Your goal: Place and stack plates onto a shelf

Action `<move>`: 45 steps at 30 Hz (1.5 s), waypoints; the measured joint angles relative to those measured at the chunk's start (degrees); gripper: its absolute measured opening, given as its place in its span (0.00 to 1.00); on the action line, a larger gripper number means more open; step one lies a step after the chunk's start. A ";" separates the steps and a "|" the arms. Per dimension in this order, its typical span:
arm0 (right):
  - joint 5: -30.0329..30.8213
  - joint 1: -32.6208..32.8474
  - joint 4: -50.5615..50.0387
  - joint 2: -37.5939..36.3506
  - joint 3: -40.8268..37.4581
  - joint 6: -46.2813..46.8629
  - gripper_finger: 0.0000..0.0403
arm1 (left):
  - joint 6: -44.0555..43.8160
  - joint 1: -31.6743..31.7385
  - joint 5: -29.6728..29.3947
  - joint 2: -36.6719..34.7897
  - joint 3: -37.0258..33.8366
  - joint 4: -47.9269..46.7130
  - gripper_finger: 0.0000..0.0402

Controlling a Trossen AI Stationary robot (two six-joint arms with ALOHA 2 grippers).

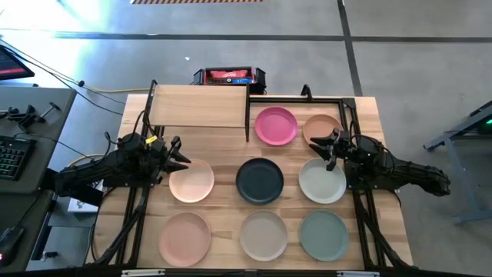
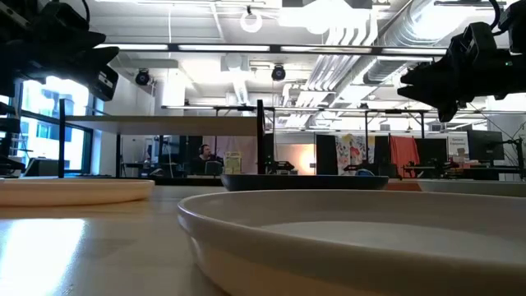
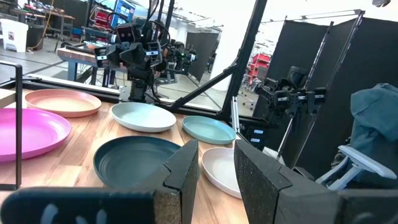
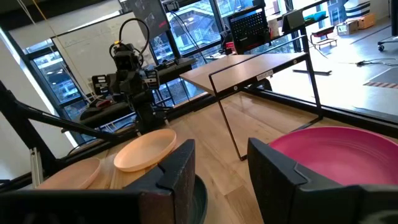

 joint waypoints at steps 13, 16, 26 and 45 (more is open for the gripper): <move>0.00 -0.01 0.00 -0.02 0.01 -0.01 0.32 | -1.89 0.02 -0.01 0.00 0.01 0.00 0.23; 0.01 0.00 0.00 0.00 0.01 0.01 0.32 | -3.86 0.01 -0.01 0.01 0.01 -0.01 0.23; 0.00 -0.01 0.00 0.00 0.01 0.00 0.32 | -16.56 0.04 -11.77 0.01 0.00 0.02 0.23; 0.01 0.00 0.02 0.00 0.00 1.63 0.32 | -20.65 0.04 -36.22 0.01 0.00 10.25 0.23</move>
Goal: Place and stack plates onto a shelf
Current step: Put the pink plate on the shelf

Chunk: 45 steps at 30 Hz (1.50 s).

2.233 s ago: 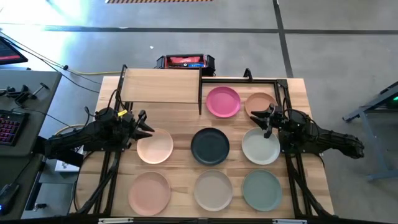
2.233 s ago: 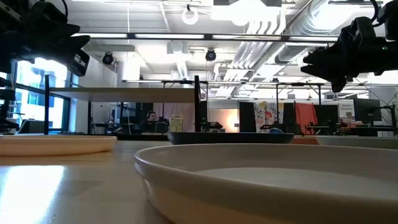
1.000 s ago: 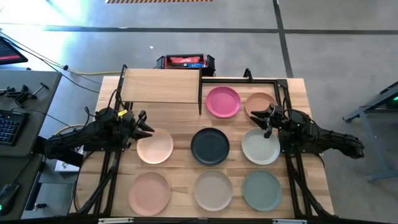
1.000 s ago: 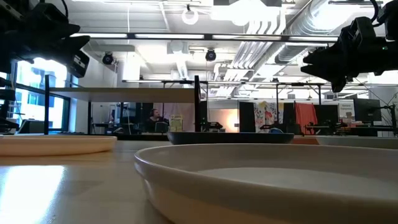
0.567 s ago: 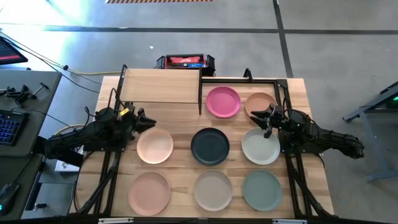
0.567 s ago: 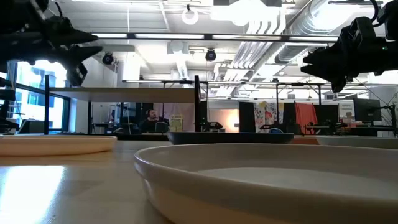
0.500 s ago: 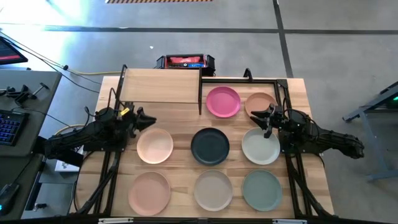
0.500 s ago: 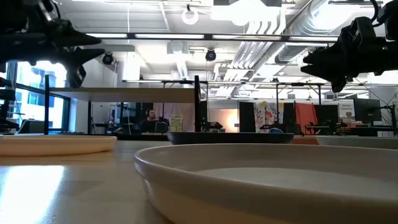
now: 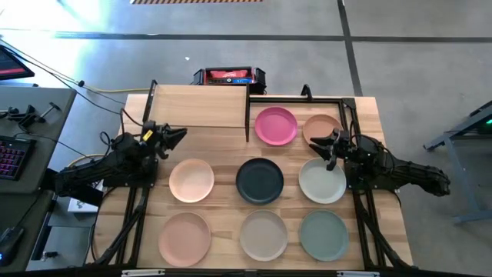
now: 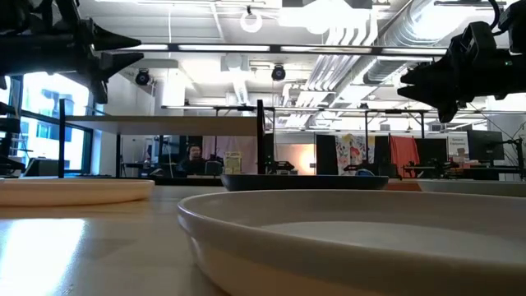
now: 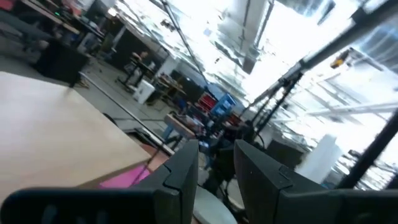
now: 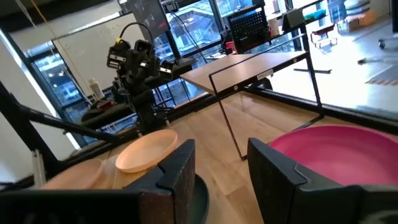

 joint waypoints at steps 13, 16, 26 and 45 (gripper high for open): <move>5.10 -0.02 9.31 0.00 0.00 4.50 0.32 | -6.33 0.00 -3.79 0.00 0.00 4.13 0.23; 5.06 -0.02 15.54 0.00 0.01 3.34 0.32 | -6.38 0.00 -3.95 0.00 0.00 8.39 0.23; 4.94 -0.02 20.14 0.04 3.88 -1.15 0.32 | -4.79 0.00 -3.98 0.23 3.78 11.06 0.23; 5.31 -0.02 17.07 15.05 17.32 -17.58 0.44 | 2.31 -0.04 -2.86 9.42 15.47 7.58 0.23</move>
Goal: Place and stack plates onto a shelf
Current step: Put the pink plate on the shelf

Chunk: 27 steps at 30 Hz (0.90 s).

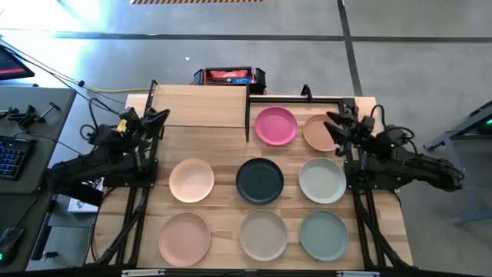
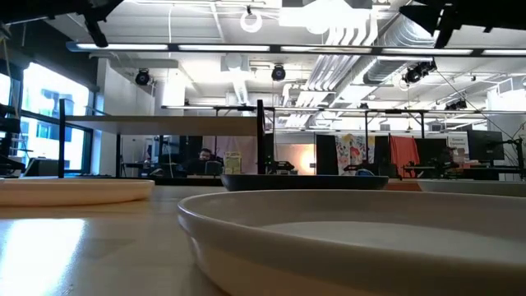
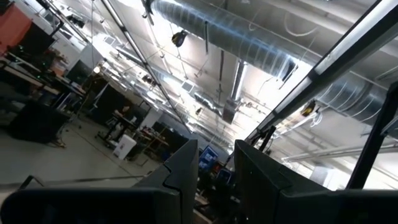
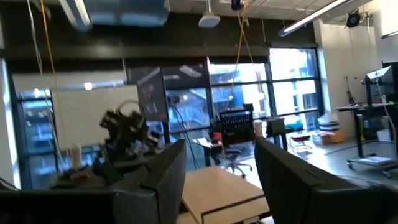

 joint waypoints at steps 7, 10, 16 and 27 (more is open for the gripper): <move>-0.25 0.00 -7.86 13.14 9.31 -9.03 0.45 | -0.16 0.04 2.55 4.39 1.96 -0.14 0.23; -0.28 -0.04 -14.04 18.97 14.05 -11.51 0.45 | -0.16 0.04 3.53 6.41 2.81 -0.86 0.23; -0.34 -0.52 -24.53 29.01 22.44 -14.31 0.45 | -0.02 0.04 3.53 10.48 6.14 -7.54 0.23; -6.61 -3.17 -34.27 43.71 30.15 -15.64 0.45 | 3.53 0.04 3.55 16.00 16.09 -20.40 0.23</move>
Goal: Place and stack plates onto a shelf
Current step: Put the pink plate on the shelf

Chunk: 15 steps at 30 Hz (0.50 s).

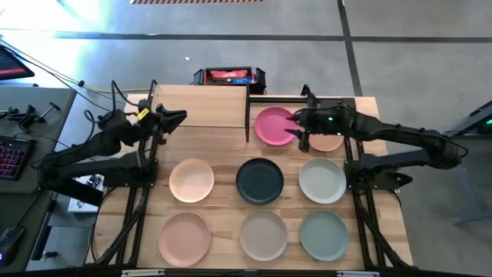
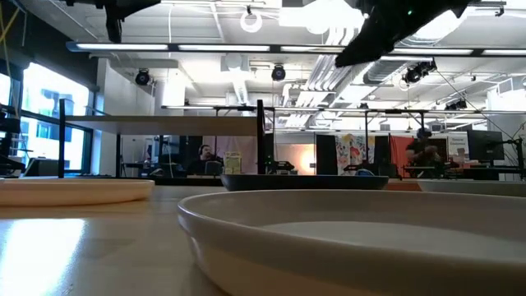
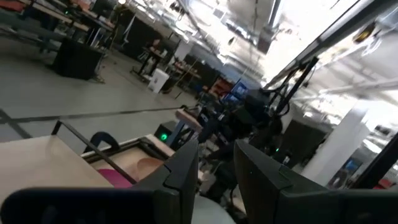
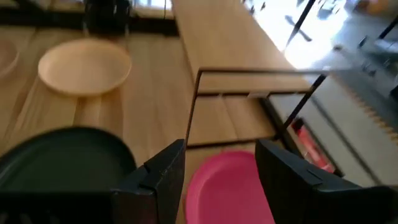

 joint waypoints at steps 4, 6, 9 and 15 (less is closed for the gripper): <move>-1.82 -0.62 0.00 4.90 0.10 -1.34 0.45 | 1.69 0.00 0.00 1.44 3.47 -4.03 0.23; -2.53 -0.65 -0.37 7.43 0.08 -1.45 0.45 | 1.93 0.00 0.00 2.03 4.68 -5.77 0.23; -3.53 -0.65 -0.37 11.03 0.08 -1.45 0.45 | 2.50 0.00 0.00 2.67 5.76 -8.17 0.23; -3.90 -0.65 -0.37 17.99 0.03 -3.26 0.45 | 2.34 0.00 -0.02 2.97 5.76 -13.22 0.23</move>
